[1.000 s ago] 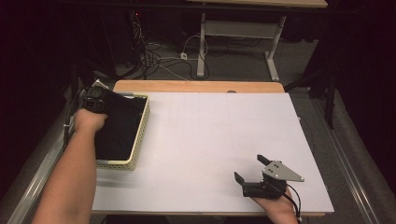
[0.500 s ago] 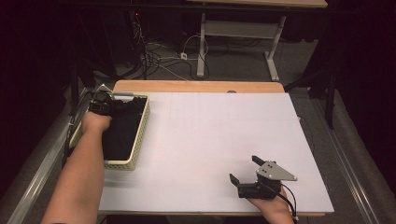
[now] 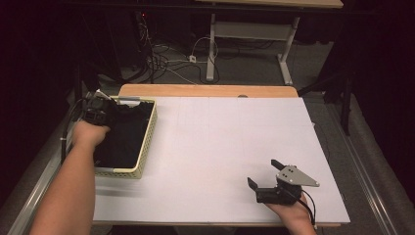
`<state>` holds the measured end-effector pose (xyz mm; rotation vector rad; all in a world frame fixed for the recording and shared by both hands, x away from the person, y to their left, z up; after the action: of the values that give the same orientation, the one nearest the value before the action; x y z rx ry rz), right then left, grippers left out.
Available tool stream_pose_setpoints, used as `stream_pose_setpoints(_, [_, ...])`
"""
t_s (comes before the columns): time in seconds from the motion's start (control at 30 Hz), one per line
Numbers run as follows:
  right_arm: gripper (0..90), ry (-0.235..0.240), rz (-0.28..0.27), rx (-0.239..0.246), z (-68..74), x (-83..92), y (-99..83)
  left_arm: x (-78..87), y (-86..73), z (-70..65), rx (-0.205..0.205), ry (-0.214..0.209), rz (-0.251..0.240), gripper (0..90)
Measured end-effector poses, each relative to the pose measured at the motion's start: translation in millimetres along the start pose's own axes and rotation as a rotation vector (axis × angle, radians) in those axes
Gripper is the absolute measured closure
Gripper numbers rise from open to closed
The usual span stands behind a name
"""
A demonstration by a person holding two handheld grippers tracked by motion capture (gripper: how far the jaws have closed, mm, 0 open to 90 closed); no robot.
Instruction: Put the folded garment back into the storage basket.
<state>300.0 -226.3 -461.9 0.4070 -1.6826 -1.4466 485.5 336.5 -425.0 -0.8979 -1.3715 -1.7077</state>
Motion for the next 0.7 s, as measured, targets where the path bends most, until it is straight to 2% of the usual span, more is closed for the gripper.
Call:
stream_pose_setpoints(0.17, [0.1, -0.009, 0.021, 0.021, -11.1, 5.6, 2.6, 15.6, -21.9, 0.6, 0.004, -0.006, 0.025, 87.9])
stream_pose_setpoints(0.33, [0.1, -0.015, -0.009, 0.034, -18.5, 9.3, 2.5, 27.0, -38.5, -6.5, -0.001, -0.036, 0.044, 87.9])
stream_pose_setpoints(0.43, [0.1, -0.002, -0.041, 0.031, -17.9, 12.5, 0.2, 33.6, -45.4, -13.2, -0.027, -0.04, 0.068, 88.0])
stream_pose_setpoints(0.5, [0.1, 0.01, -0.043, 0.04, -16.3, 13.8, -0.3, 36.8, -49.1, -19.2, -0.054, -0.045, 0.094, 87.9])
stream_pose_setpoints(0.7, [0.1, 0.021, -0.064, 0.039, -13.6, 22.2, -3.1, 37.2, -55.0, -35.5, -0.123, -0.046, 0.22, 87.9])
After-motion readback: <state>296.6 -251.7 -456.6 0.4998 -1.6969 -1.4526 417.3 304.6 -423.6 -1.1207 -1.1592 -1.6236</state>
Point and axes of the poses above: each handheld gripper's, and its own axes: x roughly backward along the jaws, y roughly out of its top, z roughly to its left, the point moved 1 cm from there along -x, roughly forward along the jaws, and after that the axes turned 14 degrees about y, right-handed, at the moved point
